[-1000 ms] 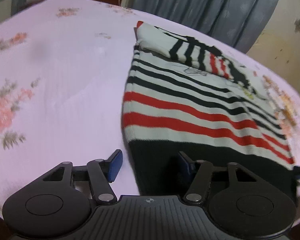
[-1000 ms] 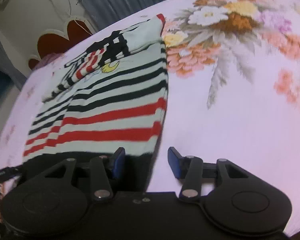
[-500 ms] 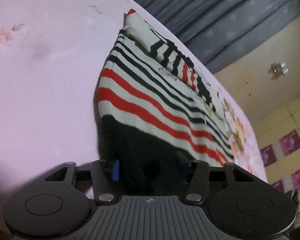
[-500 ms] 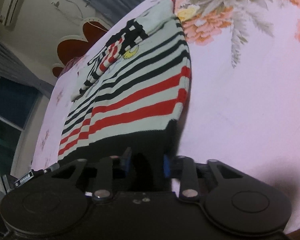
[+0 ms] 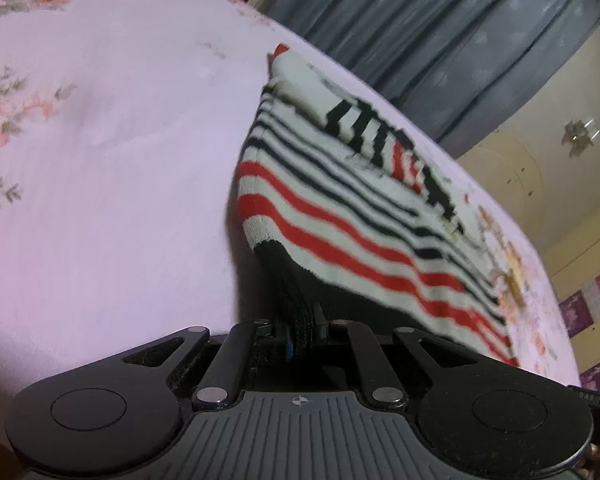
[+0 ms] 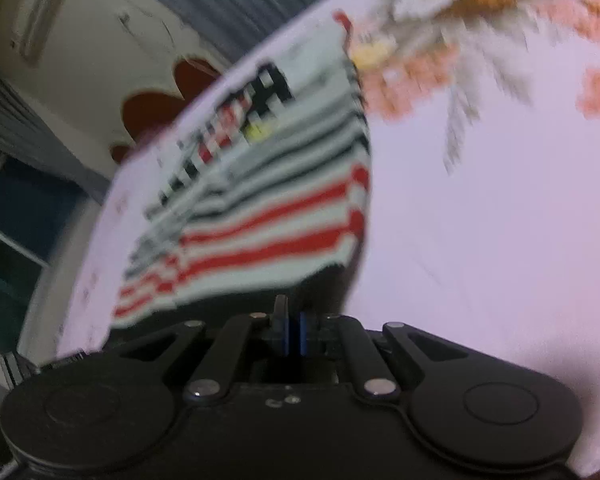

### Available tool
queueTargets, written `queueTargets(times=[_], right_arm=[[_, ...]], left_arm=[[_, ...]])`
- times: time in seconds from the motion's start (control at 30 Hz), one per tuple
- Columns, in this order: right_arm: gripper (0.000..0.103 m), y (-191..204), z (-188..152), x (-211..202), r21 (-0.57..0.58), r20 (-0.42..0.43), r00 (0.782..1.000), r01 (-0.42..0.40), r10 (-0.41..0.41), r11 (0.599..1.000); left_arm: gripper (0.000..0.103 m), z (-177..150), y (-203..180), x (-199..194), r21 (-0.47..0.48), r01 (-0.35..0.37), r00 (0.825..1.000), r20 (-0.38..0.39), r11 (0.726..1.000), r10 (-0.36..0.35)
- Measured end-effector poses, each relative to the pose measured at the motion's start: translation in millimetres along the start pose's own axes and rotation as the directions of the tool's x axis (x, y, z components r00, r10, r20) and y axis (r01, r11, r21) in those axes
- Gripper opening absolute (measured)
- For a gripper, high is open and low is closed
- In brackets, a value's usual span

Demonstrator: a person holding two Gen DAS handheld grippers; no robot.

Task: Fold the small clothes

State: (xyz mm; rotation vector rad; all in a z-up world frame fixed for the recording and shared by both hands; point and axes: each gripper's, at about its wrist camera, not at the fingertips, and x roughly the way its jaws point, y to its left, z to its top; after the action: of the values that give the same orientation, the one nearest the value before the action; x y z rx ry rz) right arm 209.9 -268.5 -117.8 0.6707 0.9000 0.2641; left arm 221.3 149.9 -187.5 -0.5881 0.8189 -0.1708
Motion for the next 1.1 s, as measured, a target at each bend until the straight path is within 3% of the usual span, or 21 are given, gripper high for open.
queueTargets(times=[0.13, 0.3, 0.53, 0.63, 0.77, 1.0, 1.1], right_arm=[[0.005, 17, 20, -12, -0.057, 0.078, 0.997, -0.023, 0.027, 0.998], [0.005, 42, 67, -10, -0.111, 0.179, 0.983, -0.027, 0.047, 0.993], [0.005, 69, 156, 10, -0.119, 0.264, 0.963, -0.019, 0.05, 0.993], [0.005, 70, 190, 34, -0.106, 0.27, 0.962, -0.011, 0.04, 0.994], [0.005, 58, 234, 79, -0.044, 0.247, 0.969, -0.004, 0.015, 0.999], [0.005, 22, 276, 163, 0.045, 0.149, 0.987, 0.056, -0.062, 0.997], [0.006, 4, 287, 192, 0.097, 0.105, 0.992, 0.058, -0.069, 0.994]], left_arm=[[0.006, 15, -2, -20, -0.034, 0.042, 0.996, 0.077, 0.999, -0.04], [0.006, 66, -25, -29, -0.017, 0.104, 0.979, 0.176, 0.994, -0.099], [0.006, 166, -53, 14, 0.01, 0.167, 0.956, 0.242, 0.986, -0.165], [0.006, 205, -63, 51, 0.014, 0.161, 0.959, 0.234, 0.987, -0.159], [0.006, 248, -59, 118, -0.032, 0.129, 0.978, 0.17, 0.991, -0.121], [0.006, 279, -51, 211, -0.033, 0.064, 0.997, 0.046, 0.997, -0.063], [0.006, 289, -46, 236, -0.041, 0.094, 0.995, 0.025, 0.995, -0.093]])
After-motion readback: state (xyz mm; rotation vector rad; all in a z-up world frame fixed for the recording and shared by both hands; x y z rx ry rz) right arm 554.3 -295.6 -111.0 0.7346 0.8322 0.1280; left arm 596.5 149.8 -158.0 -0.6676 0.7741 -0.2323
